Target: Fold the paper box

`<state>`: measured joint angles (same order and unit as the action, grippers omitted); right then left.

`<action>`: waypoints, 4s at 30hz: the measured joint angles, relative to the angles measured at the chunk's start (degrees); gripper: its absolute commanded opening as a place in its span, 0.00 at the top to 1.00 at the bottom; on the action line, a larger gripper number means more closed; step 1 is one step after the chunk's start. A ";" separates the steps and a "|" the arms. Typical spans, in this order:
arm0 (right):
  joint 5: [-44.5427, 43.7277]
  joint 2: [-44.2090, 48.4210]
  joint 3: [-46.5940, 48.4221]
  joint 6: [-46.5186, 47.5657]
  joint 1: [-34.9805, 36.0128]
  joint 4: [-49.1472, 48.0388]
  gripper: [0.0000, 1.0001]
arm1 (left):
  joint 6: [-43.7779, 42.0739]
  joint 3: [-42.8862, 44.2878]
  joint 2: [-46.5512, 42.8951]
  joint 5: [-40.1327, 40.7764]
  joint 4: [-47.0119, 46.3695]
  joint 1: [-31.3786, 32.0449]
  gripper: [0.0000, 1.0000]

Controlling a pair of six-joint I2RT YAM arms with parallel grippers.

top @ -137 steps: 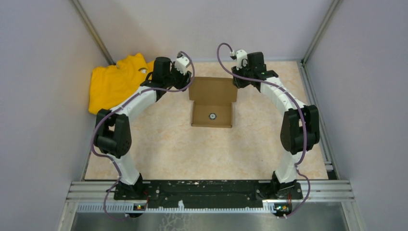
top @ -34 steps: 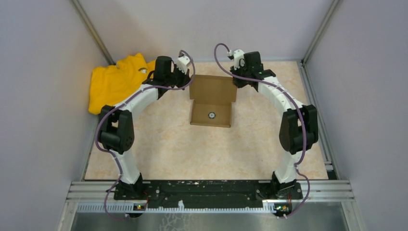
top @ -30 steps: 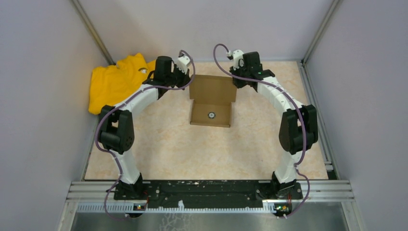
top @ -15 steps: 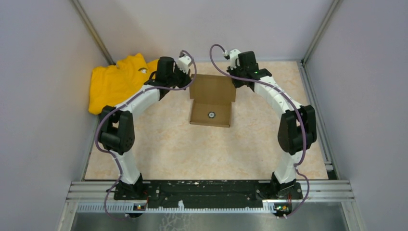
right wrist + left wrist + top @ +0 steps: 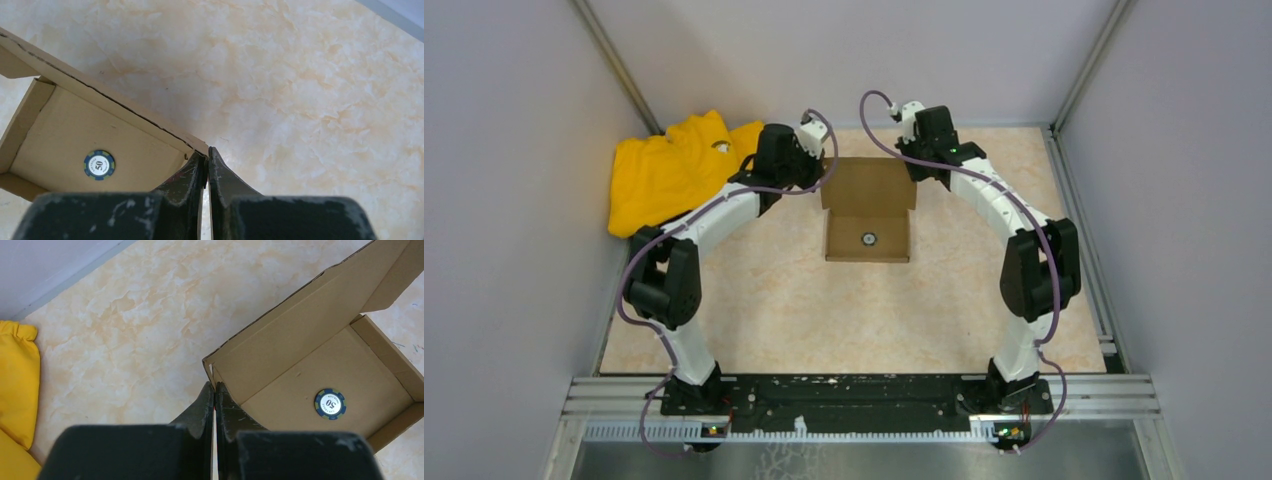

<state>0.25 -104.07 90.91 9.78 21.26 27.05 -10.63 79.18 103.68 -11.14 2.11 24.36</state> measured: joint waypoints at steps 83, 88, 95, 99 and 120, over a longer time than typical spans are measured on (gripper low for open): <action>-21.35 10.32 -17.33 -32.92 4.24 -11.74 1.00 | 19.26 -8.35 -5.64 28.72 -5.55 13.94 1.00; -23.06 11.56 -19.30 -33.99 4.72 -13.03 1.00 | 20.52 -8.76 -5.64 30.93 -6.05 15.19 1.00; -24.76 12.63 -21.18 -34.88 5.49 -14.47 1.00 | 21.88 -10.14 -5.64 33.55 -7.58 16.33 1.00; -25.81 13.03 -22.12 -35.45 5.95 -15.26 1.00 | 22.56 -11.30 -5.86 34.80 -9.31 16.81 1.00; -28.52 16.33 -26.84 -38.38 8.15 -17.70 1.00 | 25.07 -17.22 -9.64 38.03 -11.82 19.34 1.00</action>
<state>-28.27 -87.74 64.07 -28.60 29.41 9.34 14.44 61.95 94.04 26.89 -9.72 43.70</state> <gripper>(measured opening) 0.010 0.007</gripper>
